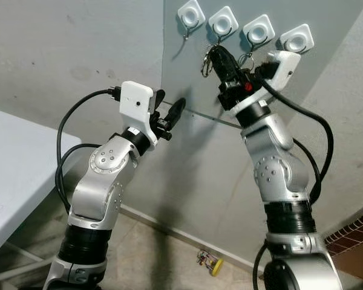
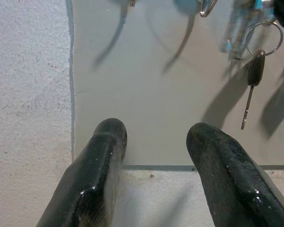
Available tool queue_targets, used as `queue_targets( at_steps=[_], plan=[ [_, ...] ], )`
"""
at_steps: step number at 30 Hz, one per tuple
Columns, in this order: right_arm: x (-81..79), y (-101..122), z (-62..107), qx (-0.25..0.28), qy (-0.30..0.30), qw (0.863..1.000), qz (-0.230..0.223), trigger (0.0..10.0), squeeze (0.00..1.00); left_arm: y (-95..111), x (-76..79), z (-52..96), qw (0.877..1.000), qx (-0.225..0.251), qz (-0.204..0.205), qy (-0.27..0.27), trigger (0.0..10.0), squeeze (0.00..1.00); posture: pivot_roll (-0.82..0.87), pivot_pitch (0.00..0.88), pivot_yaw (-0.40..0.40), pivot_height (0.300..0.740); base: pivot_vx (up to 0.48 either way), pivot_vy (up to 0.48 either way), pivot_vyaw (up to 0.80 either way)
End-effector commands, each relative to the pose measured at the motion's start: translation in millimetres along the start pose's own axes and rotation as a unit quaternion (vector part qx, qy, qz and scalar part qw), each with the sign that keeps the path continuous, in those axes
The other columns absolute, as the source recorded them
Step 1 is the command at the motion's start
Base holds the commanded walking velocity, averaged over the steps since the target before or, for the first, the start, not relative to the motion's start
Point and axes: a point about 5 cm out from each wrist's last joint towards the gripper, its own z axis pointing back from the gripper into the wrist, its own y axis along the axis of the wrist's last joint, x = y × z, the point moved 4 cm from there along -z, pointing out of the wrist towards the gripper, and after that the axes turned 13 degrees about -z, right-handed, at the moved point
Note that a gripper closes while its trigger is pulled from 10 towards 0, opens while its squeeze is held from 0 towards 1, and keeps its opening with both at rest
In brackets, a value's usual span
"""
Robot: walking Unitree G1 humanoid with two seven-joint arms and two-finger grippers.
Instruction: Hang keys on a hook
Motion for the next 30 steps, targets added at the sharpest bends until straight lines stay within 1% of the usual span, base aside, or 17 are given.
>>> queue_targets(
  at_steps=[1,4,5,6,7,9,19,22,25,30],
  plan=[
    [-6.1,7.6,0.9,0.013,0.009,1.000,-0.005,10.0,0.00,7.3,2.1,-0.9,1.000,0.010,-0.001,-0.004,10.0,0.00,0.05,0.078,-0.077,0.740,0.000,0.000,0.00],
    [-7.0,7.2,4.2,0.015,0.005,1.000,-0.014,10.0,0.00,7.1,1.9,-1.1,1.000,0.010,-0.002,-0.003,10.0,0.00,0.05,0.076,-0.078,0.740,0.000,0.000,0.00],
    [-6.4,6.5,6.0,0.017,-0.005,1.000,-0.022,10.0,0.00,7.4,1.4,-1.0,1.000,0.011,-0.001,-0.003,10.0,0.00,0.05,0.075,-0.078,0.740,0.000,0.000,0.00],
    [-5.9,5.5,7.1,0.019,-0.013,0.999,-0.033,10.0,0.00,7.3,1.4,-1.0,1.000,0.010,0.000,-0.003,10.0,0.00,0.05,0.075,-0.078,0.740,0.000,0.000,0.00],
    [-6.7,4.9,7.5,0.027,-0.030,0.997,-0.062,10.0,0.00,7.2,1.5,-1.0,1.000,0.010,0.000,-0.003,10.0,0.00,0.05,0.073,-0.079,0.740,0.000,0.000,0.00],
    [-7.7,5.4,7.0,0.031,-0.035,0.996,-0.071,10.0,0.00,7.4,1.6,-1.2,1.000,0.011,0.000,-0.003,10.0,0.00,0.05,0.073,-0.079,0.740,0.000,0.000,0.00],
    [-7.1,9.8,-6.6,0.047,-0.069,0.990,-0.115,10.0,0.00,8.1,3.1,-2.9,1.000,0.013,0.002,-0.006,10.0,0.00,0.05,0.068,-0.080,0.740,0.000,0.000,0.00],
    [-7.6,10.8,-10.6,0.048,-0.073,0.989,-0.120,10.0,0.00,8.4,3.0,-3.0,1.000,0.013,0.001,-0.005,10.0,0.00,0.05,0.068,-0.081,0.740,0.000,0.000,0.00],
    [-9.6,12.9,-18.8,0.053,-0.074,0.988,-0.128,10.0,0.00,8.4,2.9,-2.4,1.000,0.013,0.002,-0.003,10.0,0.00,0.05,0.069,-0.083,0.740,0.000,0.000,0.00],
    [-11.0,10.8,-23.7,0.050,-0.076,0.985,-0.143,10.0,0.00,9.0,1.8,-1.7,1.000,0.013,0.002,0.000,10.0,0.00,0.06,0.071,-0.085,0.740,0.000,0.000,0.00]
  ],
)
